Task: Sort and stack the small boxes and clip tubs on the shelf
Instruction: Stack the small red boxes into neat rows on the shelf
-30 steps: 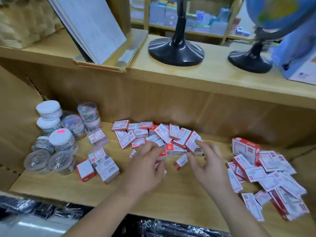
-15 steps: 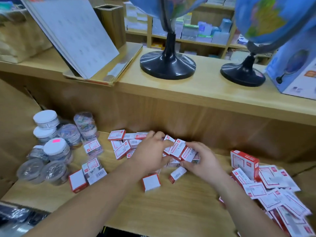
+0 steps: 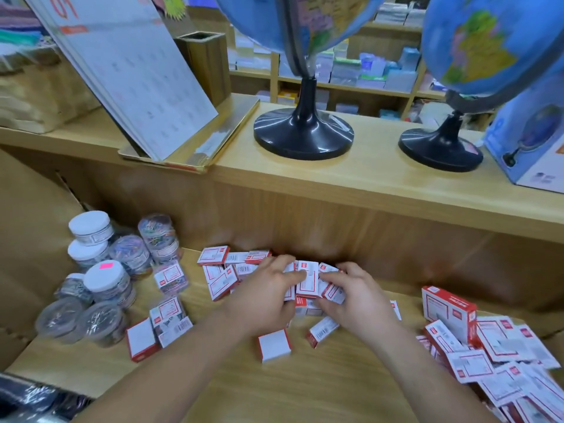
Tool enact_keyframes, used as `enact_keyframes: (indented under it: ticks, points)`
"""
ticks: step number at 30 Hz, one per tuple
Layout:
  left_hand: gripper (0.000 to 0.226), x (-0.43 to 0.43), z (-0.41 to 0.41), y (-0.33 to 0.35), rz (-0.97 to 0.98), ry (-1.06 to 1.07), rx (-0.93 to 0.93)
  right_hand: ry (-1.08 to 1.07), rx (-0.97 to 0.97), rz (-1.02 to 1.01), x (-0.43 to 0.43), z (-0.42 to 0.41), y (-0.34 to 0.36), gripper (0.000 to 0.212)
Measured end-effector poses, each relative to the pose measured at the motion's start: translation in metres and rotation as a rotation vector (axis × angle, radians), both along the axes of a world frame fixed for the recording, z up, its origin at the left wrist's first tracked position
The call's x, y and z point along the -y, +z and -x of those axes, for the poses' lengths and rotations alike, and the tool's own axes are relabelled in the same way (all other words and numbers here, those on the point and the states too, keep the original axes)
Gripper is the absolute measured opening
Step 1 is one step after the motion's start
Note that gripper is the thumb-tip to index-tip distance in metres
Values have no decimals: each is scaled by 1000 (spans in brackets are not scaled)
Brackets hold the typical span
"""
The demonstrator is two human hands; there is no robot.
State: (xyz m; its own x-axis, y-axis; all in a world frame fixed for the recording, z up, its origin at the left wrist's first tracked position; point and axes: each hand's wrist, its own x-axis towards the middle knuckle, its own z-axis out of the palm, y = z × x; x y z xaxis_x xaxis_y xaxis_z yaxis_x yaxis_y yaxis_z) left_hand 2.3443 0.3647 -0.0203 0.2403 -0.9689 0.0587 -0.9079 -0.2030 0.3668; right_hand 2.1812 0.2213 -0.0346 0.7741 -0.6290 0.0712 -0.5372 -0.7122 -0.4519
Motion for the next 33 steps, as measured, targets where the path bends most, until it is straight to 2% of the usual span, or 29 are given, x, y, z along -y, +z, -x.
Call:
enact_keyframes:
  ticks: [3, 9, 14, 16, 18, 20, 22, 24, 26, 29, 30, 31, 33]
  points:
    - [59, 1, 1, 4, -9, 8, -42, -17, 26, -23, 1, 0, -3, 46]
    - [46, 15, 0, 12, 12, -44, -17, 3, 36, -23, 0, 1, 9, 44]
    - [44, 19, -9, 16, 29, -43, -160, -6, 85, 27, -1, 9, 17, 43]
    - [45, 15, -10, 16, 100, -26, -193, -28, 145, 6, -2, 12, 21, 43]
    - [46, 6, -11, 16, 197, 21, -212, -64, 249, -102, -8, 17, 22, 41]
    - [49, -10, -11, 15, 276, 98, -279, -138, 354, -311, -19, 25, 29, 36]
    - [54, -28, -9, 11, 303, 161, -317, -192, 437, -537, -29, 32, 36, 32]
    - [58, -47, -7, 3, 310, 188, -317, -207, 512, -663, -39, 36, 42, 32]
    - [57, -60, -6, -5, 343, 204, -328, -227, 547, -710, -48, 36, 43, 43]
    - [53, -75, 1, -7, 401, 219, -375, -221, 512, -645, -59, 35, 40, 81]
    - [52, -80, 6, -7, 411, 216, -395, -226, 504, -632, -62, 36, 38, 88]
    - [52, -85, 12, -7, 422, 212, -422, -244, 504, -641, -66, 37, 38, 89]
    - [52, -94, 26, -10, 449, 197, -473, -286, 536, -701, -75, 42, 40, 79]
